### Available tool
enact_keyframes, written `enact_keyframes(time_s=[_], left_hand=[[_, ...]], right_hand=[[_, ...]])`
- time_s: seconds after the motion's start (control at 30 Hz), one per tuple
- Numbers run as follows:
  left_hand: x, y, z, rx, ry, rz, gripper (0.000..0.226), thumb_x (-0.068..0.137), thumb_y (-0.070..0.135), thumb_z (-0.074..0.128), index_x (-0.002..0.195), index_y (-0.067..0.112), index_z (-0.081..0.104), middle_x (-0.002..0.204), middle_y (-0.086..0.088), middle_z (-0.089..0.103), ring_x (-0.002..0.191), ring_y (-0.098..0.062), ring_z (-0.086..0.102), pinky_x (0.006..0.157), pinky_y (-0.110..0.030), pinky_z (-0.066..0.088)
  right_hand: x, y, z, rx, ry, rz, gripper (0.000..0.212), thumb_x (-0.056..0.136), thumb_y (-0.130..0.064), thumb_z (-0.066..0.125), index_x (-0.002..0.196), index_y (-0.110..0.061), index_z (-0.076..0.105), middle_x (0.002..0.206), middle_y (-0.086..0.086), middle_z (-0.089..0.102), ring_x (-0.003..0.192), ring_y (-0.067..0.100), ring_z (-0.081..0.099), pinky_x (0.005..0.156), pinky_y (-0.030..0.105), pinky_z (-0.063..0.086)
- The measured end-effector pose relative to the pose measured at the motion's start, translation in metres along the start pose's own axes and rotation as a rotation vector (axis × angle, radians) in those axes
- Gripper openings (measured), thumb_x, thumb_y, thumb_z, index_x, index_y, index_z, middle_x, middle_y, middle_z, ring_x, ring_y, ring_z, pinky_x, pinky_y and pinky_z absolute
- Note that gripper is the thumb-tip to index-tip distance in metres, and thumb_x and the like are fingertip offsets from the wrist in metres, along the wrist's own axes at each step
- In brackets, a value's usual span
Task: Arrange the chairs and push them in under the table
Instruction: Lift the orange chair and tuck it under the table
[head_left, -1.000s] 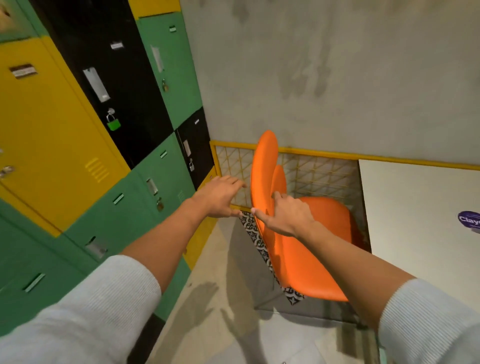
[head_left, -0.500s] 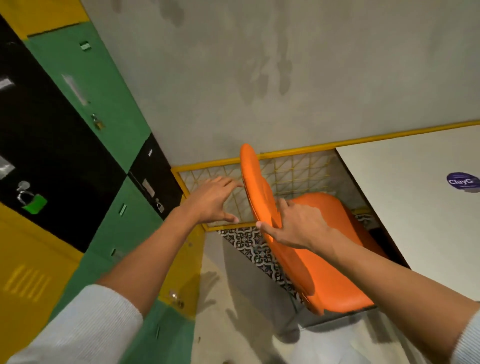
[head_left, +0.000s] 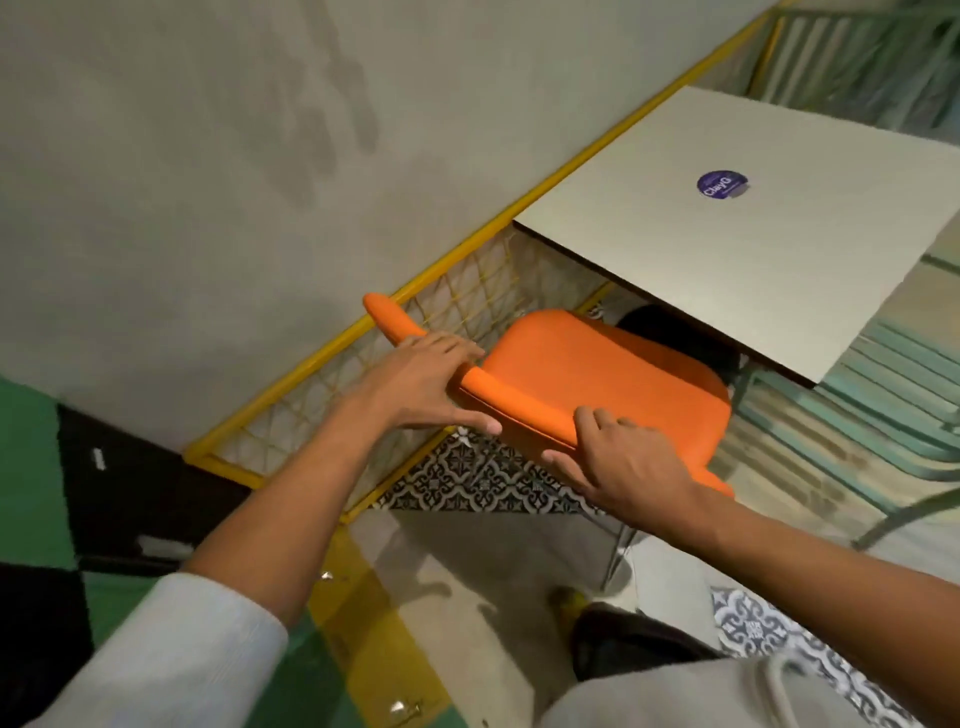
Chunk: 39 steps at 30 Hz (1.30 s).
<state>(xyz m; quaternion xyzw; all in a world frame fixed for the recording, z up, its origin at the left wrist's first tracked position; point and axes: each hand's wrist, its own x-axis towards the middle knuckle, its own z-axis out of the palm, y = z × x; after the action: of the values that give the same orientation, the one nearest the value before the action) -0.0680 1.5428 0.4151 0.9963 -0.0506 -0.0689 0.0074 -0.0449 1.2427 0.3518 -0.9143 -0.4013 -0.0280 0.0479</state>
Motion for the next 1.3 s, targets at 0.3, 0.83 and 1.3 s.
enact_keyframes(time_s=[0.3, 0.83, 1.3], left_hand=[[0.075, -0.084, 0.042, 0.085, 0.040, 0.350, 0.090, 0.055, 0.113, 0.049, 0.092, 0.035, 0.074, 0.087, 0.015, 0.074, 0.082, -0.011, 0.070, 0.075, -0.037, 0.055], [0.120, -0.212, 0.060, 0.006, 0.369, 0.666, 0.076, 0.068, 0.092, 0.073, 0.081, 0.018, 0.083, 0.081, -0.004, 0.082, 0.070, -0.028, 0.079, 0.060, -0.039, 0.060], [0.137, -0.245, 0.054, -0.115, 0.464, 0.760, 0.083, 0.071, 0.100, 0.061, 0.060, 0.019, 0.063, 0.051, 0.000, 0.062, 0.043, -0.021, 0.059, 0.048, -0.029, 0.046]], right_hand=[[0.022, -0.015, 0.022, -0.050, 0.091, 0.125, 0.072, 0.104, -0.082, 0.023, 0.094, -0.018, 0.055, 0.073, 0.005, 0.058, 0.055, 0.032, 0.060, 0.044, 0.040, 0.048], [0.116, -0.088, 0.021, -0.108, 0.066, 0.253, 0.072, 0.105, -0.079, 0.026, 0.098, -0.018, 0.064, 0.078, 0.003, 0.066, 0.060, 0.026, 0.064, 0.050, 0.037, 0.048], [0.166, -0.133, 0.034, -0.188, 0.103, 0.665, 0.095, 0.081, -0.103, 0.031, 0.094, -0.019, 0.072, 0.079, 0.004, 0.074, 0.067, 0.031, 0.070, 0.062, 0.038, 0.054]])
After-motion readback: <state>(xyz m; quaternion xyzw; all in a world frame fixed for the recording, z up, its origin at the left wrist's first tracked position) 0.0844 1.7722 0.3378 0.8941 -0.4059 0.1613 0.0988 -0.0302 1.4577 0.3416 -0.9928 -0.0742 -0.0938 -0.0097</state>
